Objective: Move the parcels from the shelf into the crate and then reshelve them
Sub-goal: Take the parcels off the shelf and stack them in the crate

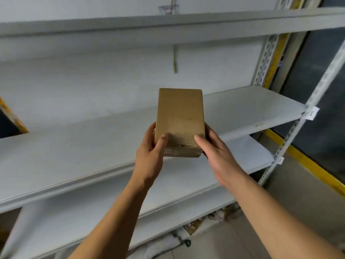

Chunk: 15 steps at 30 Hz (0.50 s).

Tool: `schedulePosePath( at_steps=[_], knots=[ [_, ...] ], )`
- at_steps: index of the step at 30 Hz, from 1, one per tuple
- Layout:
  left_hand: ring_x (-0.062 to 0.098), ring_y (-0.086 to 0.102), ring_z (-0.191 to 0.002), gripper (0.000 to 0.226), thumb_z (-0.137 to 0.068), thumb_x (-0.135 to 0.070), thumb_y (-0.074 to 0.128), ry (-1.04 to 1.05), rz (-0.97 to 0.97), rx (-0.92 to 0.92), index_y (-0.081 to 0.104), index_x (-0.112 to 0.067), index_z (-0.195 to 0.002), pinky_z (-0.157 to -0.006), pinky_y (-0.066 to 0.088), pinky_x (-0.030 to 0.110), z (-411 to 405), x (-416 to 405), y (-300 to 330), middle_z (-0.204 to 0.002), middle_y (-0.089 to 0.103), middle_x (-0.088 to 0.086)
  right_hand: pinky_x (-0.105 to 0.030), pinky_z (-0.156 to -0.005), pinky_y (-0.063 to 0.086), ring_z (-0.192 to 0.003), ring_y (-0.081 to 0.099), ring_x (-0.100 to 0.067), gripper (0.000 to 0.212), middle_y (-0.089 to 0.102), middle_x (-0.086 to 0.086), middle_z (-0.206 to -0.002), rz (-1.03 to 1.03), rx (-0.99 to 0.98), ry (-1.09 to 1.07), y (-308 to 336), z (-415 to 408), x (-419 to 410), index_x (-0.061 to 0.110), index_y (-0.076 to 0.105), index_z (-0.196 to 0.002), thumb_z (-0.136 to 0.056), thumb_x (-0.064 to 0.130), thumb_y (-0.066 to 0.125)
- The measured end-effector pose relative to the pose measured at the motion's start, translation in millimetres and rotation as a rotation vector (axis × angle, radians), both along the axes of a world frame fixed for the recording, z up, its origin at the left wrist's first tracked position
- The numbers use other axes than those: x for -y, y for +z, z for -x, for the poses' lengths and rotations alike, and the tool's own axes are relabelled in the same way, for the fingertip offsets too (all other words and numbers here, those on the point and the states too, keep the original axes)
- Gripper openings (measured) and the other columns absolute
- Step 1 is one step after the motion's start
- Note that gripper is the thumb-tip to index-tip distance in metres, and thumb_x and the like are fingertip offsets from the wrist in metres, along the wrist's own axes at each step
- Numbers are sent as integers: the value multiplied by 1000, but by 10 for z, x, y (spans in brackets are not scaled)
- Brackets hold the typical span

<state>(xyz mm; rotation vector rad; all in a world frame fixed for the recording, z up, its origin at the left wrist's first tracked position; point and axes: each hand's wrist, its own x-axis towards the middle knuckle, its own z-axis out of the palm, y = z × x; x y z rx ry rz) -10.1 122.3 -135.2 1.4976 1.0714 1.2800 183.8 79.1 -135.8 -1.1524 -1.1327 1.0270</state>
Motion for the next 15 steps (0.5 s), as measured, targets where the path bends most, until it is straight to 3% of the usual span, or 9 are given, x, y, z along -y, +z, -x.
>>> schedulePosePath(
  at_steps=[5, 10, 13, 15],
  knots=[
    [-5, 63, -120, 42, -107, -34, 58, -260, 42, -18, 52, -38, -148, -95, 47, 21, -1177, 204, -31, -127, 70, -24, -27, -114, 41, -132, 54, 10, 60, 59, 34, -141, 56, -28, -259, -71, -1000, 626, 52, 43, -155, -99, 49, 67],
    [-3, 62, -123, 45, -107, -34, 58, -543, 116, -64, 51, -40, -150, -109, 48, 31, -2258, 374, -161, -132, 69, -22, -11, -102, 47, -119, 60, 16, 59, 66, 34, -130, 87, -67, -585, -239, -1764, 1230, 43, 44, -158, -103, 38, 66],
    [1, 63, -124, 46, -102, -47, 59, -676, 113, -128, 50, -49, -147, -110, 48, 36, -2778, 501, -309, -132, 69, -22, -20, -109, 49, -124, 60, 11, 52, 64, 26, -139, 126, -55, -744, -327, -2049, 1572, 39, 46, -156, -107, 34, 61],
    [-1, 61, -121, 44, -105, -50, 55, -771, 101, -204, 48, -50, -148, -104, 48, 30, -3160, 671, -412, -131, 66, -24, -19, -109, 49, -125, 59, 10, 54, 62, 23, -143, 155, -89, -840, -393, -2232, 1889, 37, 43, -158, -107, 35, 60]
  ],
)
